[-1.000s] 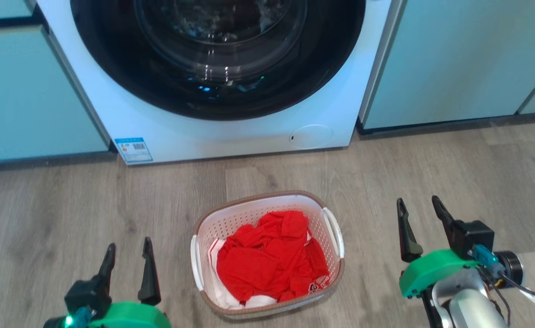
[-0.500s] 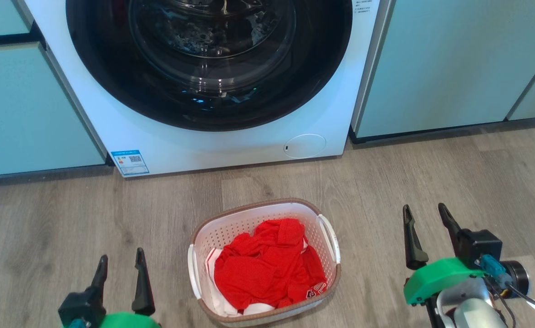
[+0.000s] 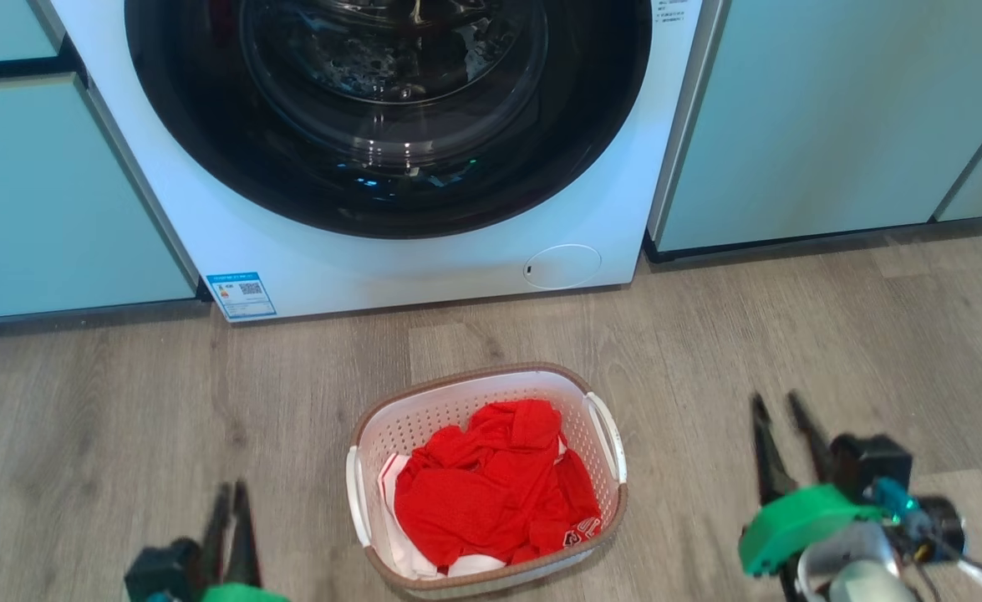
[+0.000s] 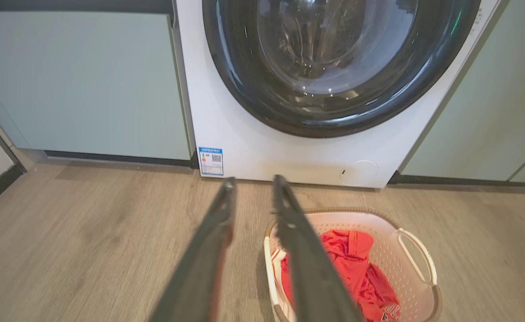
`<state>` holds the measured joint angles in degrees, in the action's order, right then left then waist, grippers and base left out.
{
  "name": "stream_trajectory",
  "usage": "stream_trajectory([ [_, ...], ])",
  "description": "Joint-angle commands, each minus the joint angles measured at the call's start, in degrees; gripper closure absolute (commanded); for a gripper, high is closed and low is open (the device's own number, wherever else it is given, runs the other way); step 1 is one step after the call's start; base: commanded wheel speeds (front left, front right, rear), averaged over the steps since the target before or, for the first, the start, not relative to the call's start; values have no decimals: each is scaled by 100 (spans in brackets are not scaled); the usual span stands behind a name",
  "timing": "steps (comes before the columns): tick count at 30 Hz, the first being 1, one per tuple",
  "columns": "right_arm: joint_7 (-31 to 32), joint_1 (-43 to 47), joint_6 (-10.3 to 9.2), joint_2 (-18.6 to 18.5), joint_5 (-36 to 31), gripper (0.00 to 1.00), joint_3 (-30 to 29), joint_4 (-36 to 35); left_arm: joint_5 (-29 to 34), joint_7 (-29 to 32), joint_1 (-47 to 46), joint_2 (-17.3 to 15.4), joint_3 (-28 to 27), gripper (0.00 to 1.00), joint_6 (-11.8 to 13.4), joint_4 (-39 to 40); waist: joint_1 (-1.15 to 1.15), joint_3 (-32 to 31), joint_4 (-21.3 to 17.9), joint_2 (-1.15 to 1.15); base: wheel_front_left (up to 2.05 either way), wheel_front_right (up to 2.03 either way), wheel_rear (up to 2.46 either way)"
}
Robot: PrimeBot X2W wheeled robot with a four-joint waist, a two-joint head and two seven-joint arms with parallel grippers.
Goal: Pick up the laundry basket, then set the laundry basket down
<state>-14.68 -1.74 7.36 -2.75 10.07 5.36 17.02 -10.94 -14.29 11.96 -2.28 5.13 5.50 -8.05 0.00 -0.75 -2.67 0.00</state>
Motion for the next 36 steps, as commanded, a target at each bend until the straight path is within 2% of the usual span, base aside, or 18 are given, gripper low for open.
stream_trajectory([
  [1,1,22,0,5,4,100,7,75,-5,10,10,11,3,100,-1,-80,0,0,1,0,0,0,0],
  [4,13,147,0,30,52,100,22,294,-52,20,53,45,0,100,-8,-307,0,2,3,0,0,0,0],
  [36,469,1,3,-60,2243,100,-184,136,-2201,483,-428,-44,-216,100,-340,-392,0,25,71,0,0,0,0],
])
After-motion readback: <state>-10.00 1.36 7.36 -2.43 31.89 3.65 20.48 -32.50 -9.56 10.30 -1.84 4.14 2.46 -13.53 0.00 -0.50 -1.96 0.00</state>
